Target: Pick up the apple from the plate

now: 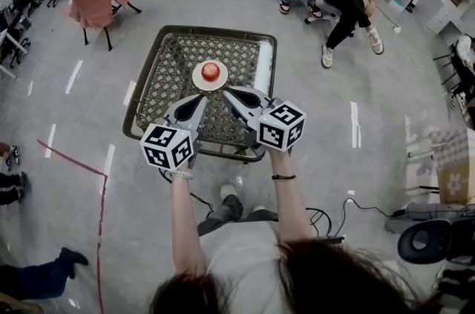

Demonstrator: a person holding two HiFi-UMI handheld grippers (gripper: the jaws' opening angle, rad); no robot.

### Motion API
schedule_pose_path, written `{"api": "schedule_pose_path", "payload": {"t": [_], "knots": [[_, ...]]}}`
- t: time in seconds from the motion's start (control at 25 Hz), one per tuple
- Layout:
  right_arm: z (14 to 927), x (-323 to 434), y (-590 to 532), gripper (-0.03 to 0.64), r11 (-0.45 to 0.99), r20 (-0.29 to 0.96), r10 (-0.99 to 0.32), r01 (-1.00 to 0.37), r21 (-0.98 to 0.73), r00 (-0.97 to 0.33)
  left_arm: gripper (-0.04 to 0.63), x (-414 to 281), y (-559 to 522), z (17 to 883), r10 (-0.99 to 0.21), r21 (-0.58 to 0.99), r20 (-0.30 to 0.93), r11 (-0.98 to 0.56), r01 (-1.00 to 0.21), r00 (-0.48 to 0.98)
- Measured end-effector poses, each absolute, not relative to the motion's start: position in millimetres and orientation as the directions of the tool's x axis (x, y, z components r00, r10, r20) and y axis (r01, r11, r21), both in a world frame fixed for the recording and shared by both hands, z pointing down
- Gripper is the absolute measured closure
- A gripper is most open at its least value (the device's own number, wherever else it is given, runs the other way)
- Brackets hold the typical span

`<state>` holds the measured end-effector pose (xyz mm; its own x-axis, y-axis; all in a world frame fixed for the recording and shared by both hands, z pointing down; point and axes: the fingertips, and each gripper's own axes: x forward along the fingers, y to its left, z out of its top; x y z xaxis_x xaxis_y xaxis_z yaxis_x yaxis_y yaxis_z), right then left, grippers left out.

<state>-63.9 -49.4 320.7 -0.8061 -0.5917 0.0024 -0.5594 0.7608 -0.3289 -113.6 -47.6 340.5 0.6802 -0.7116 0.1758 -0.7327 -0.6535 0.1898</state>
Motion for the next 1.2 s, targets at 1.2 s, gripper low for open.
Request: {"api": "schedule_pose_path", "payload": {"t": [1.2], "knots": [[346, -67, -116, 0.609, 0.738, 0.046, -0.587, -0.557, -0.381, -0.808, 0.584, -113, -103, 370, -0.692, 0.227, 0.219, -0.650, -0.726, 0.688]]}}
